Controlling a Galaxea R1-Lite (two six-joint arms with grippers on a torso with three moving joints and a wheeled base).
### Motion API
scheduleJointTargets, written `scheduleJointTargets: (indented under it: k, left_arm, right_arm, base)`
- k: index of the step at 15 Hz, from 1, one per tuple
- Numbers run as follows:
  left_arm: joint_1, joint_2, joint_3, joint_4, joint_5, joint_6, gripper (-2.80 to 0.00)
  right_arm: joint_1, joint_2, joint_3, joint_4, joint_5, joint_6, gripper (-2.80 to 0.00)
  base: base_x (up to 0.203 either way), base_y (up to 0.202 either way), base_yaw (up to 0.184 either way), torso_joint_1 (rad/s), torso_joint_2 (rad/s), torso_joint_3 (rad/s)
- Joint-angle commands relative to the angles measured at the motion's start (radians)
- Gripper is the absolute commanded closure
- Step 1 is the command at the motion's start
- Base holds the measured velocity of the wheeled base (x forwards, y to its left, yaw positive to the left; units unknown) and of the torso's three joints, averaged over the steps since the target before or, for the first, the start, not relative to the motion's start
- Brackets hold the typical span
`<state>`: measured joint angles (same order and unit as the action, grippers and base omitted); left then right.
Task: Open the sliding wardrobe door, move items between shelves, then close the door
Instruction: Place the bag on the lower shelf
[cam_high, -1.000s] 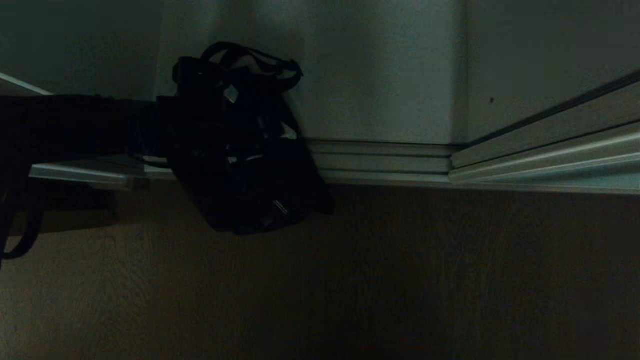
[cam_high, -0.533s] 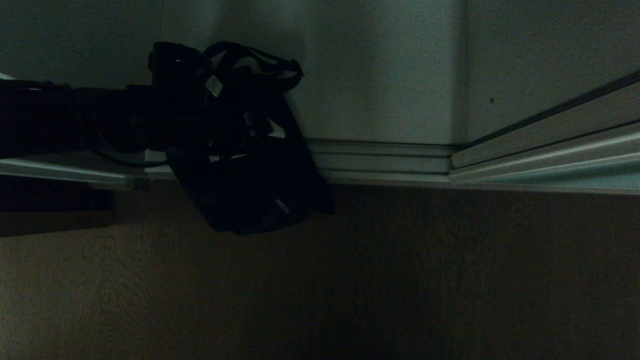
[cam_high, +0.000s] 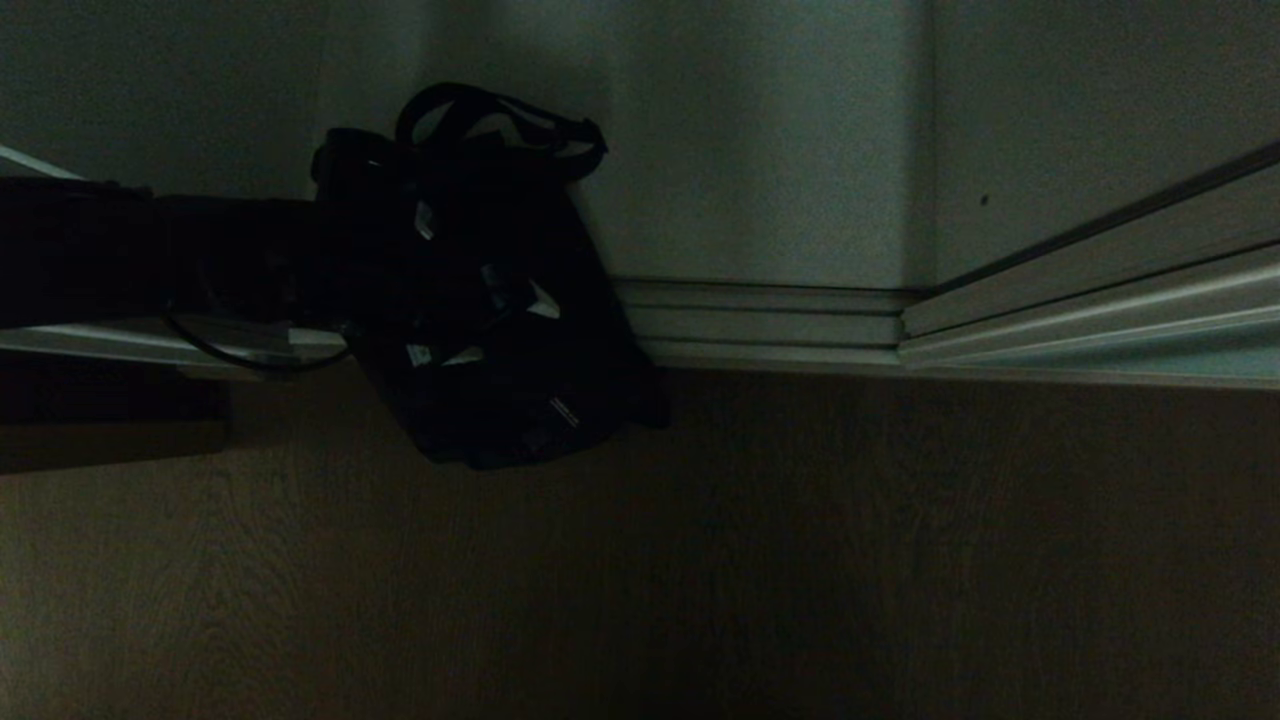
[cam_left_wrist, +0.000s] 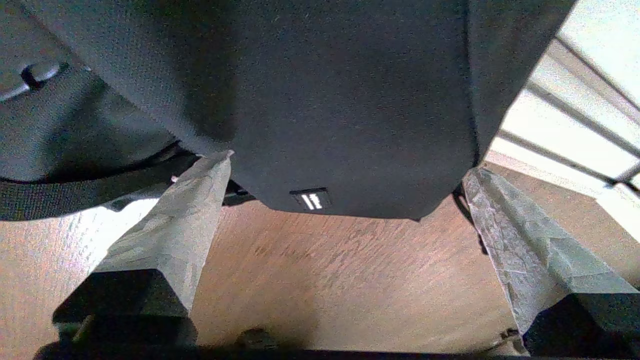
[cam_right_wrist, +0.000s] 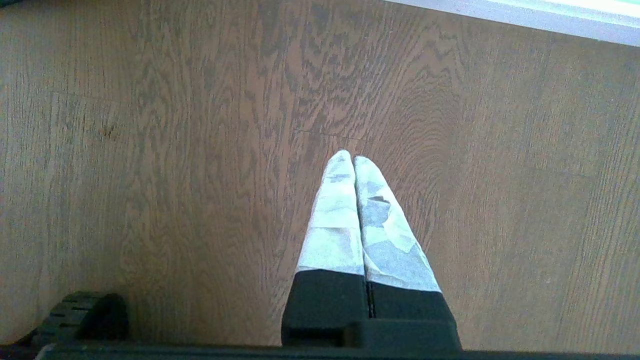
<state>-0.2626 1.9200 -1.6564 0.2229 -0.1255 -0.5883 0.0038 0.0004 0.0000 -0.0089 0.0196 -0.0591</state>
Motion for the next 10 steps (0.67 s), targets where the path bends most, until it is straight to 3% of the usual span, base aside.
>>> scheduleJointTargets:
  k: [1, 7, 10]
  left_arm:
    - [0.003, 0.027, 0.013, 0.006, 0.002, -0.007, -2.80]
    - [0.028, 0.053, 0.054, -0.015, 0.036, 0.004, -2.80]
    - [0.032, 0.063, 0.088, -0.150, -0.001, -0.005, -2.80]
  right_arm:
    - [0.001, -0.003, 0.000, 0.000, 0.000, -0.001, 0.00]
    - [0.001, -0.003, 0.000, 0.000, 0.000, -0.001, 0.00]
    - [0.001, -0.002, 0.000, 0.000, 0.000, -0.001, 0.00]
  base:
    - [0.000, 0.000, 0.000, 0.000, 0.00, 0.000]
    - [0.000, 0.000, 0.000, 0.000, 0.00, 0.000]
    - [0.000, 0.000, 0.000, 0.000, 0.00, 0.000]
